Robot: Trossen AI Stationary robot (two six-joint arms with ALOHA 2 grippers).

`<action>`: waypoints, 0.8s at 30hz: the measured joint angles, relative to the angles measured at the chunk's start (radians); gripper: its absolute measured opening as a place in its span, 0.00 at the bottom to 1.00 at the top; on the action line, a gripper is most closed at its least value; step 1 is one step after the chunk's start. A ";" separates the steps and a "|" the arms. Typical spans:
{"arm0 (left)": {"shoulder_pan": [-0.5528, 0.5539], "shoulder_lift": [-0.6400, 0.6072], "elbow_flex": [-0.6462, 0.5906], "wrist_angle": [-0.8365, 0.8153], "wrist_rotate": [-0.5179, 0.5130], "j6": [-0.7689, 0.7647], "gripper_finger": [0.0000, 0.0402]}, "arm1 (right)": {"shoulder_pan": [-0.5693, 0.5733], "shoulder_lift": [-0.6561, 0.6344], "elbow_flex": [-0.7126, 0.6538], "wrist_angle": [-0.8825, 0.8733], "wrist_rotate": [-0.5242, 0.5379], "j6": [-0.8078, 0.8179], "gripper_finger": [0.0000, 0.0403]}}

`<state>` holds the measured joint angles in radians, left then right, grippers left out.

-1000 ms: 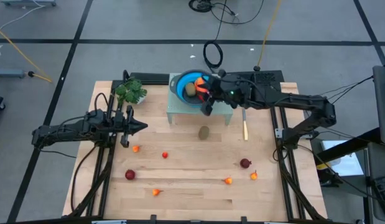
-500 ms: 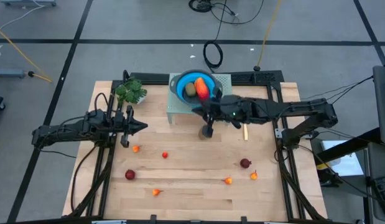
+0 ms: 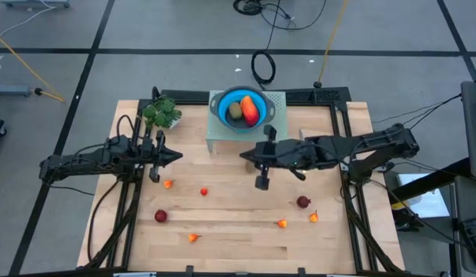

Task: Pick & Place Fruit
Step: Put the peach into the colander on the shelf

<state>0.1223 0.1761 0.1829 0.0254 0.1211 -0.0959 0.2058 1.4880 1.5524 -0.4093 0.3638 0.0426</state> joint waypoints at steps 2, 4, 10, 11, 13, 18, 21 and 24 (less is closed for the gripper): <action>0.000 0.000 0.000 0.000 0.000 0.017 0.02 | -0.002 -0.008 -0.001 -0.028 -0.058 -0.006 0.00; 0.000 0.000 0.000 0.000 0.000 0.019 0.02 | -0.015 -0.013 -0.001 -0.033 -0.111 -0.010 0.00; 0.000 0.000 0.000 0.001 0.000 0.004 0.02 | -0.043 -0.062 -0.018 -0.074 -0.187 -0.059 0.00; 0.000 0.000 0.000 0.002 0.000 0.002 0.02 | -0.043 -0.078 -0.027 -0.082 -0.188 -0.061 0.00; 0.000 0.000 0.000 0.002 -0.012 -0.013 0.02 | -0.050 -0.113 -0.051 -0.078 -0.205 -0.065 0.00; 0.000 0.000 0.000 0.005 -0.068 -0.020 0.02 | -0.055 -0.243 -0.172 -0.047 -0.222 -0.067 0.00; 0.000 0.000 0.000 0.009 -0.083 -0.021 0.02 | -0.056 -0.333 -0.269 0.024 -0.238 -0.066 0.00; 0.000 0.000 0.000 0.026 -0.108 -0.039 0.02 | -0.056 -0.425 -0.370 0.095 -0.238 -0.058 0.00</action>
<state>0.1219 0.1761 0.1825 0.0511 0.0128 -0.1351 0.1501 1.0632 1.1822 -0.3145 0.1253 -0.0152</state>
